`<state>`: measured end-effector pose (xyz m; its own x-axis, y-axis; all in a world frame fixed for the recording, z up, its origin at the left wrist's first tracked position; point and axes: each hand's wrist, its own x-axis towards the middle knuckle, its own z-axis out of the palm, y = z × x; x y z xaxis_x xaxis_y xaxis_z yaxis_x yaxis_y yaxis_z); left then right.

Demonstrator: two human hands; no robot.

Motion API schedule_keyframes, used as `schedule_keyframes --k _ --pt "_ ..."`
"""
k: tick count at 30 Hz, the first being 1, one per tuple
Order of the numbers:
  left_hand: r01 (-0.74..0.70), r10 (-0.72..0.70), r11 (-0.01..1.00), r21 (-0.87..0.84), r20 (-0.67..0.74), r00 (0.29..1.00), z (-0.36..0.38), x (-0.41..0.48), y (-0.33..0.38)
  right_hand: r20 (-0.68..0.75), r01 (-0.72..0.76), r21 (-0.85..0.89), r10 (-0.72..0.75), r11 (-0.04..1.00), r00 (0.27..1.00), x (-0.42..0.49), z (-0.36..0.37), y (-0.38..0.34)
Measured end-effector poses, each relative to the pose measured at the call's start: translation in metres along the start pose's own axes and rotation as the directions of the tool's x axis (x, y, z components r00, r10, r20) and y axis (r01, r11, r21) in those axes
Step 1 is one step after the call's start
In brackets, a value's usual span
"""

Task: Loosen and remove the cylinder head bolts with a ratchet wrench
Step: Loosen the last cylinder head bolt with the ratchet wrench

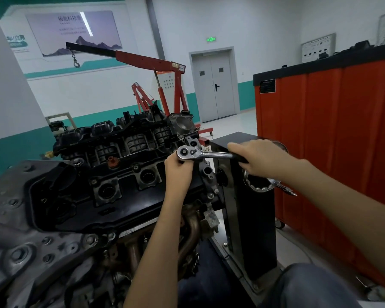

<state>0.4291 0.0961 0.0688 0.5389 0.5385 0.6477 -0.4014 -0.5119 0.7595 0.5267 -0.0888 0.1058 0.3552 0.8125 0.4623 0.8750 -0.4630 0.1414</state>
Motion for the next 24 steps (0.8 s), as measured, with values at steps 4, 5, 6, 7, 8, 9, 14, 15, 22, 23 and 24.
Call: schedule_keyframes --k 4,5,6,7,8,9,14,15,22,23,24 --pt "-0.009 0.007 0.999 -0.032 -0.057 0.998 0.006 0.000 -0.006 -0.010 -0.238 0.521 0.285 0.819 0.958 -0.045 0.045 -0.066" --pt "-0.018 0.016 0.999 -0.047 -0.047 0.999 0.008 -0.001 -0.005 0.017 -0.253 0.678 0.330 0.690 0.944 -0.053 0.054 -0.091" --pt "-0.015 0.013 0.998 -0.061 -0.034 0.999 0.008 0.000 -0.006 0.041 -0.247 0.788 0.352 0.563 0.935 -0.055 0.060 -0.114" --pt "-0.001 -0.001 0.997 -0.081 -0.027 1.000 0.009 0.000 -0.007 0.063 -0.238 0.857 0.366 0.458 0.929 -0.053 0.063 -0.133" --pt "0.010 -0.013 0.994 -0.108 -0.025 1.000 0.009 0.001 -0.007 0.092 -0.232 0.899 0.358 0.372 0.929 -0.050 0.064 -0.145" --pt "0.011 -0.014 0.992 -0.125 -0.025 1.000 0.008 0.002 -0.006 0.132 -0.228 0.933 0.324 0.279 0.937 -0.047 0.062 -0.152" --pt "-0.021 0.021 0.998 -0.054 0.003 1.000 0.004 0.001 -0.004 0.452 -0.454 0.871 -0.059 -0.190 0.890 -0.041 0.041 -0.100" --pt "-0.020 0.020 0.999 -0.051 0.003 1.000 0.004 0.000 -0.005 0.488 -0.491 0.870 -0.073 -0.032 0.870 -0.037 0.036 -0.079" --pt "-0.028 0.026 0.999 -0.044 -0.054 0.998 0.005 -0.001 0.000 0.244 -0.104 0.415 -0.001 0.904 0.970 0.027 -0.028 0.005" --pt "-0.016 0.012 0.998 -0.063 -0.069 0.998 0.004 -0.001 -0.001 0.218 -0.092 0.399 0.003 0.912 0.976 0.028 -0.028 0.001" --pt "-0.011 0.005 0.997 -0.072 -0.088 0.996 0.004 -0.001 -0.002 0.205 -0.101 0.414 0.015 0.905 0.979 0.025 -0.026 -0.004"
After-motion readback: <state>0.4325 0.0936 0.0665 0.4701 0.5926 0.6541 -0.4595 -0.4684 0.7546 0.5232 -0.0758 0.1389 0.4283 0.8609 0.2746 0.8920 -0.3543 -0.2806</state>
